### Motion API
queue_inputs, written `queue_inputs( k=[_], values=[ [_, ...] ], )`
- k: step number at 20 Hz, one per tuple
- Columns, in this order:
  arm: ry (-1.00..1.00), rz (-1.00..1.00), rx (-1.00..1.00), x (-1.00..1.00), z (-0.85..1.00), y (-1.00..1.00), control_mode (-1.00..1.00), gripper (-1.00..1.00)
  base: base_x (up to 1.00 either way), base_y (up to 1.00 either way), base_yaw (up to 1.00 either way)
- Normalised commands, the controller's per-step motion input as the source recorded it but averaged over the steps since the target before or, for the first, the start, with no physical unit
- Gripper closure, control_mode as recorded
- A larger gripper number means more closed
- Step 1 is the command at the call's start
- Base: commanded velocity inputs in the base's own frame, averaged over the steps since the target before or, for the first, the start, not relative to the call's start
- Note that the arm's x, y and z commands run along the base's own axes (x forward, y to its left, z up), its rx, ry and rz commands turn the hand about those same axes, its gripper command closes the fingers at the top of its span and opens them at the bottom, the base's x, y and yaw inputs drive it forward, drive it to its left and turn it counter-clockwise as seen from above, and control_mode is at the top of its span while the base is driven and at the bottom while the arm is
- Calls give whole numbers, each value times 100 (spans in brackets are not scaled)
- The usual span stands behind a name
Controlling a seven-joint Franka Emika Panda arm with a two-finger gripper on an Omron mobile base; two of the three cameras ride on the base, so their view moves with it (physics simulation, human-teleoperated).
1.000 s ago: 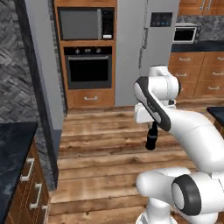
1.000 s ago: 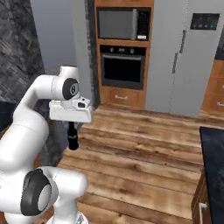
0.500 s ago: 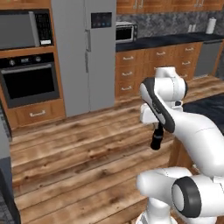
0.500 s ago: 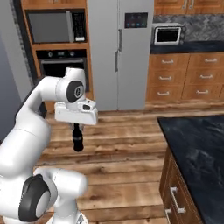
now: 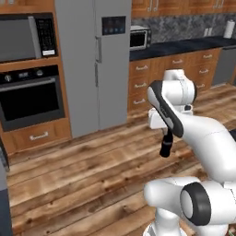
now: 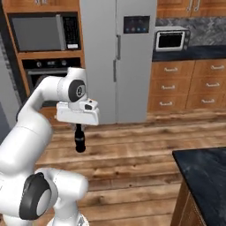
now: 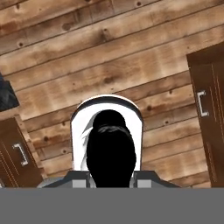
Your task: Move the drinks to the dining counter.
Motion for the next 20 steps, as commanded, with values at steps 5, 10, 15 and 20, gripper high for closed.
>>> queue_inputs(
  k=[5,10,15,20],
  values=[
    [0,0,0,0,0,0,100,100,100,0,-21],
    [0,0,0,0,0,0,100,100,69,0,-60],
    [0,0,0,0,0,0,100,100,25,23,-85],
    [0,0,0,0,0,0,100,100,60,65,-77]
  ],
)
